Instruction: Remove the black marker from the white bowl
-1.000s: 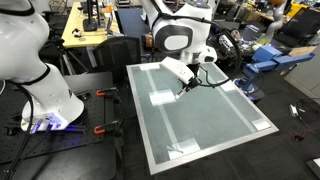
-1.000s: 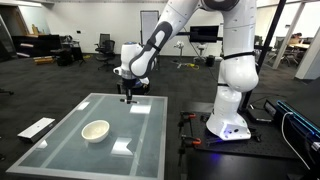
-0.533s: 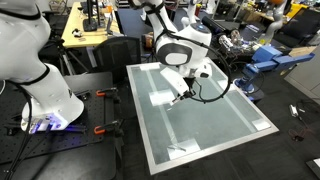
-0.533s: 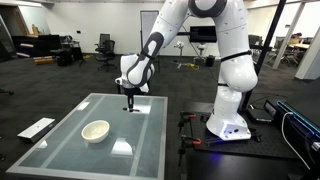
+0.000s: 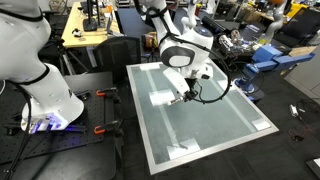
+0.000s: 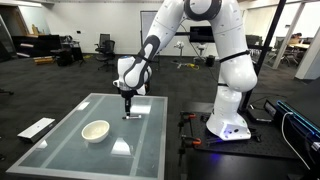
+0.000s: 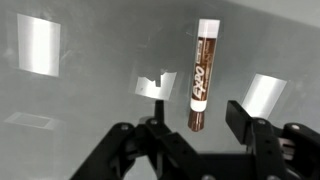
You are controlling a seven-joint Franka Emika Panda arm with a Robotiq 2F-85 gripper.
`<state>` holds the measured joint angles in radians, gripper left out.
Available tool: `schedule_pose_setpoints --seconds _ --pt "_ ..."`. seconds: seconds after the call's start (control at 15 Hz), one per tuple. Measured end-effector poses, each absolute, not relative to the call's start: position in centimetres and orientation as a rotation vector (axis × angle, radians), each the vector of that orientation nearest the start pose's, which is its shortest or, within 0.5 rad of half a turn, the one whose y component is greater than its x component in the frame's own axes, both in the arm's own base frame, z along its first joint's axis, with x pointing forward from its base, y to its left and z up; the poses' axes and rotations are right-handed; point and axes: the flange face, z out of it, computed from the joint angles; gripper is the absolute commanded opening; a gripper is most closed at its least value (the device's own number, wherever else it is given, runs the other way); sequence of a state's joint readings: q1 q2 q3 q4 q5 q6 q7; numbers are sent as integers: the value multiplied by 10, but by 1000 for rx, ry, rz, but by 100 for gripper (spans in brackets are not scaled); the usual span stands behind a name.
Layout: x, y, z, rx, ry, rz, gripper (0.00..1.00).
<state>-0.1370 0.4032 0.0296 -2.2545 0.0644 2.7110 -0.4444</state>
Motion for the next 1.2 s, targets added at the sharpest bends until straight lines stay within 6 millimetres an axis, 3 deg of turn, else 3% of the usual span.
schedule_pose_setpoints --seconds 0.27,0.53,0.87,1.2 --pt "549 -59 210 -3108 -403 -157 100" --pt "550 -52 255 -3141 -415 -262 100" --pt "538 -36 304 -3177 -465 -373 100" --pt "526 -29 323 -3187 -496 -414 100"
